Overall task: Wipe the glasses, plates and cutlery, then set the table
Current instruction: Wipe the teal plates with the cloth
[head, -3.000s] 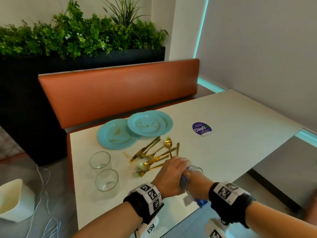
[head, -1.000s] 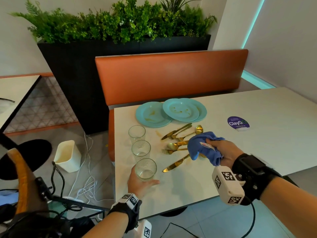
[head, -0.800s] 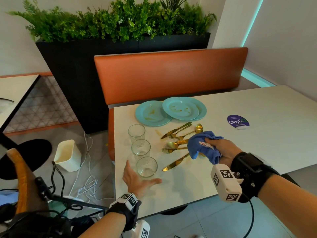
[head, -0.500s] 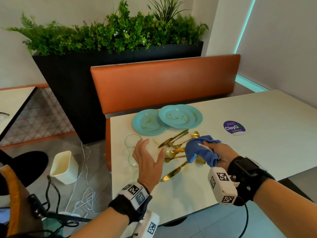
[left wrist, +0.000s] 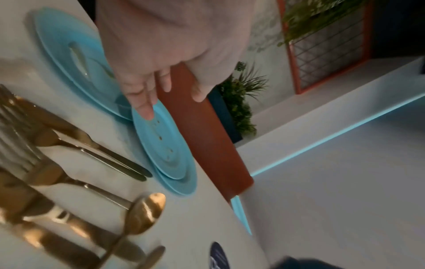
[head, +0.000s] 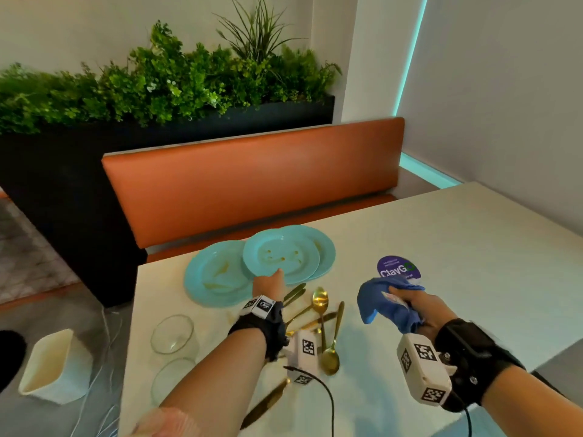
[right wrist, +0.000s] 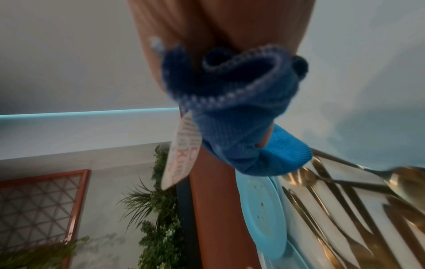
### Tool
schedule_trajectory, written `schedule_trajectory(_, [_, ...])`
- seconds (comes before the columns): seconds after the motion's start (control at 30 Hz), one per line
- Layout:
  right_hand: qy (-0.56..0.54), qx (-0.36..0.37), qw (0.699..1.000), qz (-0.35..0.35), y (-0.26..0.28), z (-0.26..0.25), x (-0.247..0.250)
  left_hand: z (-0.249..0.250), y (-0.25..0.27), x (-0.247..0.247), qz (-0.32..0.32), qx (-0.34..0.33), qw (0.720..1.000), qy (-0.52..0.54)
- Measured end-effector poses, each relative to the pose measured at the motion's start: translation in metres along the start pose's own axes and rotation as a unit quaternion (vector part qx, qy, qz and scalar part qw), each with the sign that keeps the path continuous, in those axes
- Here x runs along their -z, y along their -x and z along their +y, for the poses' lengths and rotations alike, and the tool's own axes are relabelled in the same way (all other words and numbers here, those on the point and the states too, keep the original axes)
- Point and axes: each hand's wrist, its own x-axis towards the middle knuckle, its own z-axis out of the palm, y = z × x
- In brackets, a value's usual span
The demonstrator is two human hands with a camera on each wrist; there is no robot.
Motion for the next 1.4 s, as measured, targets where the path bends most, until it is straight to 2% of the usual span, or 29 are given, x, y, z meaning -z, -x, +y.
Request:
schedule_trajectory(0.03, [-0.020, -0.028, 0.999, -0.006, -0.013, -0.004, 0.004, -0.003, -0.012, 0.000, -0.003, 0.013, 1.000, -0.020])
schedule_trajectory(0.2, [-0.017, -0.036, 0.999, -0.014, -0.093, -0.041, 0.015, -0.004, -0.074, -0.016, 0.012, 0.063, 0.992, -0.104])
schedule_trajectory(0.37, [0.033, -0.044, 0.998, -0.007, -0.129, -0.052, 0.020, -0.007, -0.104, -0.034, 0.005, 0.099, 0.988, -0.119])
schedule_trajectory(0.5, [0.066, -0.072, 0.995, 0.006, -0.134, -0.060, 0.017, -0.009, -0.108, -0.042, 0.035, 0.128, 0.991, -0.016])
schedule_trajectory(0.63, [0.009, -0.155, 0.987, -0.046, -0.133, -0.063, 0.014, 0.002, -0.102, -0.053, 0.113, 0.087, 0.985, 0.102])
schedule_trajectory(0.7, [-0.015, -0.118, 0.991, -0.058, -0.134, -0.063, 0.009, 0.016, -0.094, -0.055, 0.144, 0.065, 0.972, 0.172])
schedule_trajectory(0.8, [0.069, 0.053, 0.995, -0.039, -0.131, -0.066, -0.006, 0.031, -0.082, -0.053, 0.136, 0.027, 0.964, 0.226])
schedule_trajectory(0.83, [0.146, 0.116, 0.982, -0.038, -0.131, -0.068, -0.013, 0.035, -0.079, -0.052, 0.126, 0.012, 0.964, 0.235])
schedule_trajectory(0.87, [0.242, 0.170, 0.955, -0.032, -0.132, -0.069, -0.019, 0.040, -0.075, -0.051, 0.110, 0.001, 0.964, 0.240])
schedule_trajectory(0.93, [0.398, 0.262, 0.879, -0.024, -0.132, -0.071, -0.032, 0.049, -0.066, -0.052, 0.062, -0.010, 0.963, 0.262])
schedule_trajectory(1.03, [0.491, 0.394, 0.775, -0.051, -0.122, -0.065, -0.052, 0.061, -0.051, -0.056, -0.005, -0.019, 0.959, 0.283])
schedule_trajectory(1.07, [0.521, 0.409, 0.746, -0.071, -0.118, -0.058, -0.056, 0.064, -0.047, -0.057, -0.017, -0.020, 0.958, 0.285])
schedule_trajectory(1.13, [0.594, 0.442, 0.668, -0.077, -0.119, -0.042, -0.056, 0.069, -0.040, -0.058, -0.032, -0.021, 0.956, 0.290])
schedule_trajectory(1.17, [0.622, 0.433, 0.647, -0.079, -0.115, -0.039, -0.056, 0.071, -0.038, -0.059, -0.034, -0.024, 0.955, 0.292])
schedule_trajectory(1.2, [0.639, 0.418, 0.643, -0.065, -0.110, -0.039, -0.058, 0.074, -0.034, -0.060, -0.036, -0.024, 0.953, 0.298])
schedule_trajectory(1.27, [0.646, 0.385, 0.659, -0.010, -0.098, -0.042, -0.061, 0.078, -0.027, -0.061, -0.048, -0.026, 0.946, 0.318])
schedule_trajectory(1.33, [0.617, 0.411, 0.669, 0.052, -0.090, -0.046, -0.065, 0.083, -0.019, -0.063, -0.065, -0.036, 0.942, 0.328])
schedule_trajectory(1.4, [0.599, 0.427, 0.672, 0.085, -0.090, -0.051, -0.064, 0.087, -0.013, -0.065, -0.082, -0.041, 0.938, 0.334])
